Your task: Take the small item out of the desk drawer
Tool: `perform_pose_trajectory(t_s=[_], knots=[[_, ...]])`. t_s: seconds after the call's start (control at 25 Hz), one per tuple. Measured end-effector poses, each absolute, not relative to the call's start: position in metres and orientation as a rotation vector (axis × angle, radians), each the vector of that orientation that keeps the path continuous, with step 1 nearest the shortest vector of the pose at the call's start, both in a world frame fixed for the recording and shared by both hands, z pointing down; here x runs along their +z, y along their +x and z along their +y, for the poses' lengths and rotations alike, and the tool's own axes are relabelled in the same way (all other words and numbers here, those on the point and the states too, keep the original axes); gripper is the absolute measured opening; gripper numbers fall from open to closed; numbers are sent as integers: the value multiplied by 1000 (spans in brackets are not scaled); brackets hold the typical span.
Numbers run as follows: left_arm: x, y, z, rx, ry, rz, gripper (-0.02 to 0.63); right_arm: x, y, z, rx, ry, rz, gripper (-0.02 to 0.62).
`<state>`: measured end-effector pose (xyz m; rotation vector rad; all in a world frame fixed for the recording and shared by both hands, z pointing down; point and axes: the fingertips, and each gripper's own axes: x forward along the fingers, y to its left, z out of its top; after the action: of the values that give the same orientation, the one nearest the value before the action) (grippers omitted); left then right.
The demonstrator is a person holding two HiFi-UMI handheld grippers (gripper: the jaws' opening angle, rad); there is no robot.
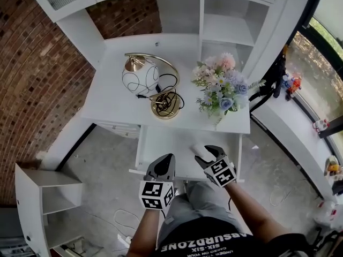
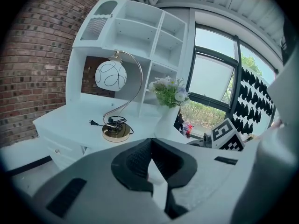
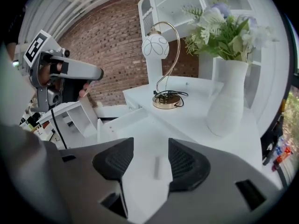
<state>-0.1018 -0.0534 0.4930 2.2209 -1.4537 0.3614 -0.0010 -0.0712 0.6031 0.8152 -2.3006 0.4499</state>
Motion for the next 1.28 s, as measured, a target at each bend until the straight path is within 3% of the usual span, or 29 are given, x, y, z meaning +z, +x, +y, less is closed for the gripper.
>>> perform_pose_trajectory(t_s=[1.28], knots=[[542, -89, -71, 450, 2175, -1339, 6, 722, 1, -96, 492, 659, -2085, 222]])
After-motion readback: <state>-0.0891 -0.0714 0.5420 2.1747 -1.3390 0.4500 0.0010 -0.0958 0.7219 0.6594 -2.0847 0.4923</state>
